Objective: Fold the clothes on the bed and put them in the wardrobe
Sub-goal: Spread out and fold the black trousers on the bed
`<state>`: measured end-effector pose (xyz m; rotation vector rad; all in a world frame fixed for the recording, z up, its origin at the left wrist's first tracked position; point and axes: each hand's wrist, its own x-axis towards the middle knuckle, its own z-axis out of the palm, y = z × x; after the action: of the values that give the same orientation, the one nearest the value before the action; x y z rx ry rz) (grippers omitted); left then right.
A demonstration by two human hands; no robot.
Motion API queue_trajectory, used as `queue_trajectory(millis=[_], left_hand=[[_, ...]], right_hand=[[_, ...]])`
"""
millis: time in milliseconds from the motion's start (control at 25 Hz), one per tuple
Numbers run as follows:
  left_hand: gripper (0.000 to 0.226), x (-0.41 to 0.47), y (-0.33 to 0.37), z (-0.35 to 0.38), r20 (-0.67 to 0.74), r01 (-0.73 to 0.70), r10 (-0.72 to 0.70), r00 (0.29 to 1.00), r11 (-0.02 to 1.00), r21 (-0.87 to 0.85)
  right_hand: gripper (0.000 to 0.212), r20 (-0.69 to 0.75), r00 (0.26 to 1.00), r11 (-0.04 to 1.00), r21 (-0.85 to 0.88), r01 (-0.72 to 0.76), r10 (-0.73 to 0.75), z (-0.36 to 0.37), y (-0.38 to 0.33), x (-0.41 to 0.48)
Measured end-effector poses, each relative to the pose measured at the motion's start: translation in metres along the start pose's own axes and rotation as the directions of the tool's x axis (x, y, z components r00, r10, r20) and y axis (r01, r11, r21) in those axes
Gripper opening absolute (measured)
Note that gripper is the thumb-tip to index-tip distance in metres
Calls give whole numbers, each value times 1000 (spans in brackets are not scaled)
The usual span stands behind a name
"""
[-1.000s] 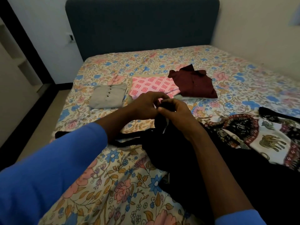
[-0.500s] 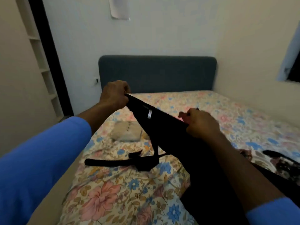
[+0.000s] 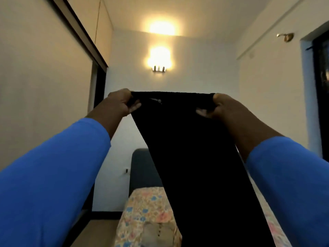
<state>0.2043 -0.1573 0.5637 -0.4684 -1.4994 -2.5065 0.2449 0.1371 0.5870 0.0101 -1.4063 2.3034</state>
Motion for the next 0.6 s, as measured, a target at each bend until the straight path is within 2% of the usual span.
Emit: queue_trajectory(millis=[80,160,240,280,320,360,400,440,480,520,560,600], left_hand=[[12,-16,41,11,-105,-213,205,973,974,-72],[17,-31,89,21,-217,-455,441,871,890,-19],[24,-45,137,27,-222,-610,611,760,788,84],[22,-44,157,28,-204,-638,661,722,750,173],[18,-41,171,27,-162,-623,699,697,701,346],[15,-38,180,23,-99,-565,707,700,633,530],[13,-32,184,18,-18,-495,693,721,533,686],[12,-30,184,12,51,-441,649,759,455,774],[12,-28,181,4,100,-409,584,805,425,807],[14,-28,177,-4,138,-398,514,847,440,805],[19,-26,172,-12,196,-407,431,881,476,780],[25,-26,165,-18,291,-440,344,893,525,728]], right_hand=[[35,-34,994,989,100,106,-103,25,-34,-2],[39,-55,946,943,78,324,-321,56,-71,-25],[61,-78,861,856,93,508,-502,86,-104,-65],[61,-96,789,794,-33,607,-607,96,-116,-82],[53,-98,693,679,-334,653,-714,99,-123,-97],[39,-30,608,476,-653,589,-794,98,-132,-100],[24,89,597,248,-854,458,-797,90,-137,-103],[8,156,712,186,-907,378,-685,82,-141,-106],[5,184,842,221,-917,333,-507,70,-143,-108],[9,206,926,289,-909,301,-316,56,-144,-107],[14,265,948,355,-881,313,-177,44,-144,-102],[23,338,932,411,-837,360,-129,32,-142,-98]])
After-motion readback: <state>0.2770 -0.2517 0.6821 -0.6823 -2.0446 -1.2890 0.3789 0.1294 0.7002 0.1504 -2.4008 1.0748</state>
